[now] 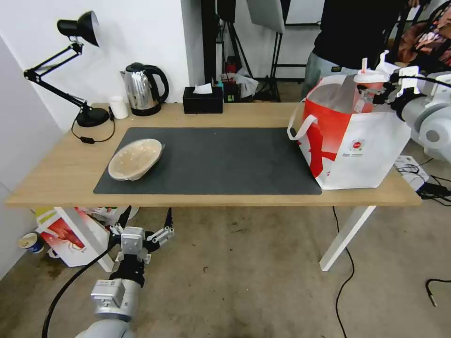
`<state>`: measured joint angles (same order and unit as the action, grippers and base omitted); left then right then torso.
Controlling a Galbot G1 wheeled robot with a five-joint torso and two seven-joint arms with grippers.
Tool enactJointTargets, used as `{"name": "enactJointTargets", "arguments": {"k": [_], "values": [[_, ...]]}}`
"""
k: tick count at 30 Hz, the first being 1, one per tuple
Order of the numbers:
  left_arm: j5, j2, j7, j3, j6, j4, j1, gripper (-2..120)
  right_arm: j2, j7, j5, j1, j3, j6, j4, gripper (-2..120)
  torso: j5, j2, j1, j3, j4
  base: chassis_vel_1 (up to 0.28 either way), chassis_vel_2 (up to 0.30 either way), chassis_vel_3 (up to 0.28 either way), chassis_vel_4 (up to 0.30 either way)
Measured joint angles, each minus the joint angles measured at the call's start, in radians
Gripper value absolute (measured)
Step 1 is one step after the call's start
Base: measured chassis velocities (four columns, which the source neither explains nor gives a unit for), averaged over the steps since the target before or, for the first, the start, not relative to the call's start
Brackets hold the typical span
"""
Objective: Pick up the trash from the table and place it into the takeout bag.
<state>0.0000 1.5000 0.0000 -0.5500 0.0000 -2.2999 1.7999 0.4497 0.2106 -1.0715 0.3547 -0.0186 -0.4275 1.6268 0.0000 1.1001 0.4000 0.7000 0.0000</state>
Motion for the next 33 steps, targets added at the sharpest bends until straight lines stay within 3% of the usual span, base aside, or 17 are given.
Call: {"name": "enactJointTargets", "arguments": {"k": [3,6,26,33], "values": [[0.000,0.000,0.000,0.000,0.000,0.000,0.000,100,-0.006,-0.003,0.013,-0.003,0.002,-0.014,0.003,97,0.0000,0.000,0.000,0.000,0.0000,0.000,0.000,0.000,0.000],[0.000,0.000,0.000,0.000,0.000,0.000,0.000,100,-0.009,-0.005,0.019,-0.007,0.005,-0.022,0.005,100,0.0000,0.000,0.000,0.000,0.0000,0.000,0.000,0.000,0.000],[0.000,0.000,0.000,0.000,0.000,0.000,0.000,100,-0.018,-0.032,0.050,-0.037,0.022,-0.044,0.009,100,0.0000,0.000,0.000,0.000,0.0000,0.000,0.000,0.000,0.000],[0.000,0.000,0.000,0.000,0.000,0.000,0.000,100,-0.023,-0.016,0.017,-0.067,0.027,-0.139,0.024,100,0.0001,0.000,0.000,0.000,0.0000,0.000,0.000,0.000,0.000]]}}
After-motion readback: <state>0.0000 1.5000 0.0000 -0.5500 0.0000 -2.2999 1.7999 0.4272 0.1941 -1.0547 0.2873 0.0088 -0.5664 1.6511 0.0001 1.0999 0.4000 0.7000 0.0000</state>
